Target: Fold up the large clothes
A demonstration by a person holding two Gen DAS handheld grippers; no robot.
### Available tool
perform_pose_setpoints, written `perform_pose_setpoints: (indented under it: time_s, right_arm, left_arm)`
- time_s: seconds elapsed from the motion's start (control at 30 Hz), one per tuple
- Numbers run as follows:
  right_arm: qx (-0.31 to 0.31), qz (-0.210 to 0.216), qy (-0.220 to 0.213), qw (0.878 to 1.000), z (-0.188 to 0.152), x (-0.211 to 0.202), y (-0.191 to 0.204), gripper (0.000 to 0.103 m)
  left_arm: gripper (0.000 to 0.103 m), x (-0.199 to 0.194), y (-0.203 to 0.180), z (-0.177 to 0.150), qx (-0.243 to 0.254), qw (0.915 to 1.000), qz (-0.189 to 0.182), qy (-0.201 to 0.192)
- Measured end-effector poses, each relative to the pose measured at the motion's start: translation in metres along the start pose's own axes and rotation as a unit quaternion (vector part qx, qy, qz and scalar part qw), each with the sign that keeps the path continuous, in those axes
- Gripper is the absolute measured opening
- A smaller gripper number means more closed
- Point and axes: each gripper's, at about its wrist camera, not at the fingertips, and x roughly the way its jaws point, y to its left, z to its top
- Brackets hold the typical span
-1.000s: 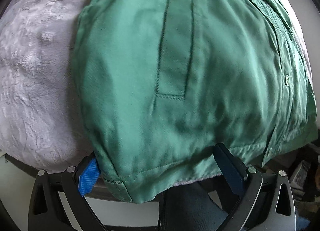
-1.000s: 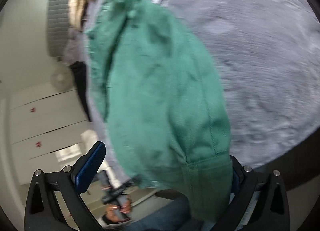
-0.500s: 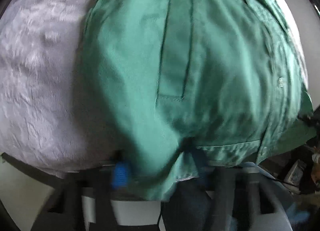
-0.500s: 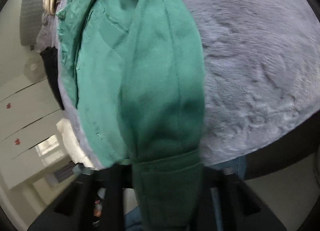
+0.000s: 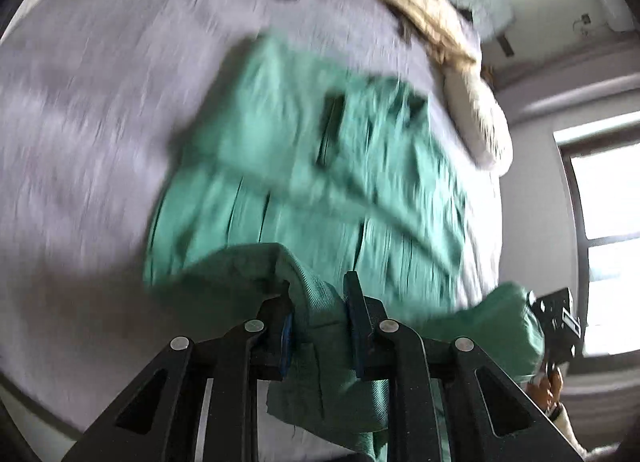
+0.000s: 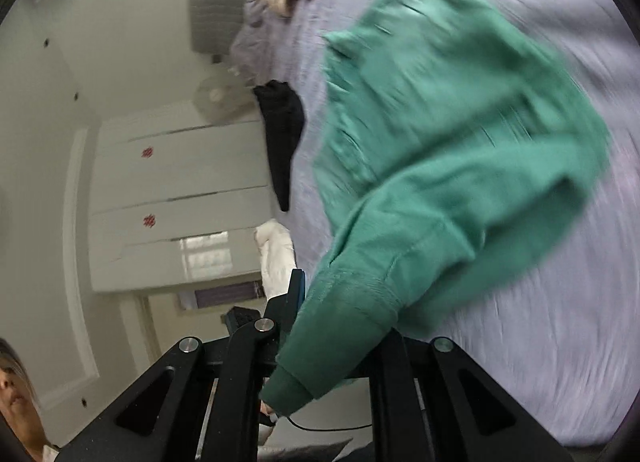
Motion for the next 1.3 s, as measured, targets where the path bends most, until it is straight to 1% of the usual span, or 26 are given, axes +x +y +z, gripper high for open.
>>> perform_pose_setpoints:
  time_s: [0.07,0.1,0.17,0.2,0.23,0.27,0.33,0.47,0.53,0.57,0.6,0.63,0.67,0.7,0.73,0.8,0.83,0.9,0.97,1.03,1.13,1.17,1.2,1.23,1.27,1.3]
  right_arm:
    - [-0.011,-0.016,0.000,1.000,0.035,0.012,0.007,0.012]
    - [-0.011,-0.017,-0.003,1.000,0.050,0.016,0.006,0.012]
    - [-0.017,-0.022,-0.015,1.000,0.078,0.025,0.009,0.012]
    - [-0.020,-0.026,-0.025,0.999,0.095,0.031,0.010,0.012]
    - [-0.020,-0.031,-0.034,0.999,0.104,0.036,0.012,0.012]
    - [-0.016,-0.038,-0.047,0.998,0.116,0.039,0.010,0.012]
    - [0.002,-0.055,-0.075,0.996,0.139,0.042,0.003,0.012]
    - [0.046,-0.104,-0.110,0.987,0.173,0.057,-0.022,0.016]
    - [0.063,-0.122,-0.115,0.984,0.178,0.060,-0.030,0.017]
    - [0.069,-0.129,-0.115,0.983,0.179,0.062,-0.032,0.020]
    - [0.073,-0.132,-0.110,0.983,0.178,0.063,-0.033,0.027]
    - [0.072,-0.133,-0.102,0.983,0.176,0.064,-0.032,0.032]
    - [0.066,-0.139,-0.098,0.983,0.175,0.064,-0.028,0.058]
    - [0.058,-0.148,-0.097,0.982,0.175,0.063,-0.025,0.084]
    - [0.040,-0.157,-0.100,0.982,0.176,0.060,-0.018,0.088]
    - [0.001,-0.183,-0.106,0.977,0.176,0.052,-0.004,0.088]
    - [-0.023,-0.209,-0.107,0.972,0.178,0.048,0.003,0.088]
    - [-0.062,-0.277,-0.106,0.953,0.183,0.047,0.011,0.088]
    - [-0.082,-0.318,-0.096,0.940,0.188,0.052,0.010,0.088]
    - [-0.093,-0.352,-0.083,0.928,0.193,0.061,0.004,0.088]
    - [-0.116,-0.418,-0.071,0.898,0.203,0.077,-0.008,0.088]
    - [-0.119,-0.429,-0.069,0.893,0.207,0.083,-0.012,0.088]
    - [-0.118,-0.437,-0.066,0.889,0.210,0.087,-0.018,0.085]
    - [-0.116,-0.447,-0.062,0.885,0.213,0.092,-0.023,0.079]
    - [-0.121,-0.463,-0.058,0.876,0.214,0.097,-0.024,0.055]
    - [-0.128,-0.475,-0.055,0.869,0.214,0.100,-0.023,0.019]
  left_arm:
    - [0.023,0.010,-0.008,0.030,-0.001,0.9998,0.008,-0.019]
    - [0.023,0.018,-0.010,0.048,-0.002,0.9995,0.013,-0.028]
    - [0.023,0.038,-0.015,0.073,0.001,0.9991,0.023,-0.036]
    - [0.023,0.048,-0.015,0.087,0.007,0.9986,0.035,-0.038]
    - [0.023,0.059,-0.015,0.102,0.015,0.9980,0.048,-0.037]
    - [0.023,0.066,-0.015,0.109,0.018,0.9975,0.058,-0.036]
    - [0.024,0.084,-0.012,0.133,0.025,0.9954,0.089,-0.027]
    - [0.024,0.102,-0.009,0.158,0.042,0.9904,0.131,-0.010]
    - [0.035,0.107,-0.008,0.167,0.047,0.9885,0.143,0.011]
    - [0.039,0.105,-0.008,0.170,0.051,0.9877,0.147,0.013]
    - [0.061,0.100,-0.010,0.171,0.055,0.9860,0.157,0.003]
    - [0.085,0.091,-0.011,0.171,0.065,0.9822,0.175,-0.019]
    - [0.092,0.084,-0.012,0.171,0.073,0.9793,0.185,-0.038]
    - [0.093,0.077,-0.014,0.171,0.079,0.9776,0.188,-0.053]
    - [0.093,0.074,-0.014,0.173,0.082,0.9770,0.188,-0.058]
    - [0.093,0.075,-0.010,0.176,0.082,0.9756,0.196,-0.056]
    - [0.093,0.078,-0.007,0.176,0.083,0.9749,0.200,-0.051]
    - [0.093,0.094,-0.002,0.177,0.083,0.9732,0.212,-0.034]
    - [0.093,0.113,0.002,0.176,0.083,0.9733,0.213,-0.016]
    - [0.093,0.138,0.005,0.174,0.087,0.9714,0.221,0.003]
    - [0.093,0.166,0.006,0.175,0.089,0.9676,0.236,0.013]
    - [0.092,0.171,0.007,0.175,0.087,0.9681,0.235,0.014]
    - [0.081,0.176,0.007,0.176,0.084,0.9692,0.231,0.014]
    - [0.057,0.179,0.007,0.176,0.086,0.9680,0.235,0.014]
    - [0.038,0.182,0.006,0.176,0.095,0.9636,0.250,0.011]
    - [0.014,0.181,0.004,0.175,0.107,0.9586,0.264,0.005]
